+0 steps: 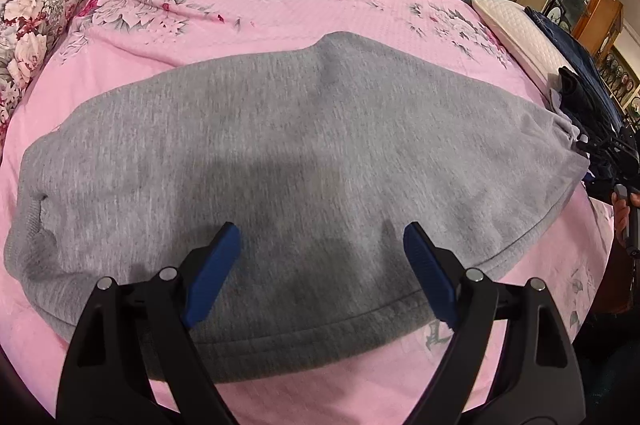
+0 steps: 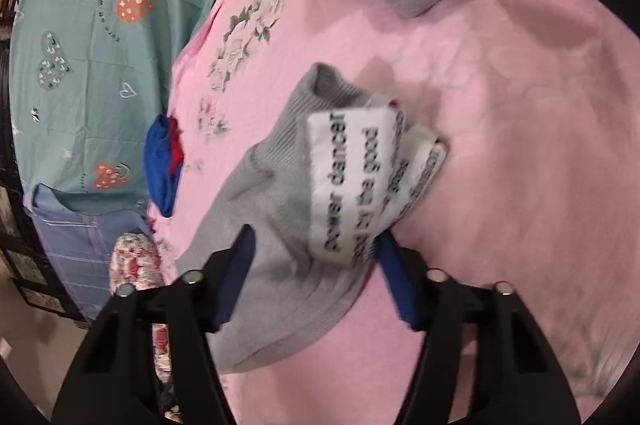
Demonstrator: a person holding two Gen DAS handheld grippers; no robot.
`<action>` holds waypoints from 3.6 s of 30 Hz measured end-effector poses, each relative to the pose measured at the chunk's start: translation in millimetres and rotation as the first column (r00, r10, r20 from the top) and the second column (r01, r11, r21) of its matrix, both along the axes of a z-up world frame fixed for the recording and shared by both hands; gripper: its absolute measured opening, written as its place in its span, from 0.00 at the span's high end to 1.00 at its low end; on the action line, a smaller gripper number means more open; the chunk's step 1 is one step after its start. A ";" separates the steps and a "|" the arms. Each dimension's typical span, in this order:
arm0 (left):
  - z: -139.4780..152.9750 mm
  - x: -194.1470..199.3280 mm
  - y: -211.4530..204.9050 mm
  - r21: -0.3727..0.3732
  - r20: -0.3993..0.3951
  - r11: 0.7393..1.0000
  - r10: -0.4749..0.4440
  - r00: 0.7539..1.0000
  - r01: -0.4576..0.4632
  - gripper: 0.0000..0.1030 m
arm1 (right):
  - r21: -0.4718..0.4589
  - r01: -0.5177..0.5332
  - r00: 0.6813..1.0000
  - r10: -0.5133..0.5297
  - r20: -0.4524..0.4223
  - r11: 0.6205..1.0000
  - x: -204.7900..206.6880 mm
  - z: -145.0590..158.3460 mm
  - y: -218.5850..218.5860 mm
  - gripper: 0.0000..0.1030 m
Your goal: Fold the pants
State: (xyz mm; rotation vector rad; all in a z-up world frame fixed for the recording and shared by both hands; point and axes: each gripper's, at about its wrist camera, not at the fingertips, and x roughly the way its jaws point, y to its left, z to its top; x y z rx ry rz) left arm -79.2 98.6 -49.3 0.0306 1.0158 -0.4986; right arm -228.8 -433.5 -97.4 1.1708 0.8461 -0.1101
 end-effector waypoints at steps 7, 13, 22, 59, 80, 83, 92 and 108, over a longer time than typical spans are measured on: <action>3.8 -7.8 1.9 -0.019 0.014 1.000 0.003 1.000 -0.003 0.17 | -0.064 -0.058 0.998 0.059 0.001 0.996 12.1 2.0 10.5 0.69; 17.0 -12.4 21.3 -0.036 0.042 0.999 0.037 0.998 -0.036 0.17 | -0.105 -0.025 0.995 0.035 0.095 0.994 4.0 17.8 14.8 0.74; 53.5 -39.7 82.9 -0.118 0.158 0.986 0.139 0.978 -0.121 0.17 | -0.632 -0.228 0.905 0.401 0.144 0.741 65.7 137.2 144.8 0.74; 1.2 -31.1 174.1 -0.417 -0.286 0.782 0.371 0.883 -0.463 0.17 | -0.660 -0.732 0.320 0.940 -0.116 0.168 113.4 85.7 418.4 0.24; -22.1 -7.3 171.8 -0.504 -0.412 0.658 0.385 0.825 -0.559 0.17 | -0.772 -0.630 0.180 0.952 -0.246 -0.081 148.6 69.3 524.0 0.79; -28.6 9.6 172.5 -0.519 -0.424 0.615 0.418 0.803 -0.594 0.17 | -0.772 -0.632 0.182 0.956 -0.228 -0.064 146.3 70.9 521.9 0.79; -32.5 27.9 175.0 -0.462 -0.391 0.621 0.498 0.774 -0.633 0.67 | -0.714 -0.697 0.231 0.964 -0.135 0.067 145.9 76.3 490.0 0.48; 54.9 14.9 114.0 -0.273 0.050 0.813 0.546 0.837 -0.514 0.74 | 0.000 -0.738 0.654 0.716 0.245 0.674 189.8 27.9 298.5 0.37</action>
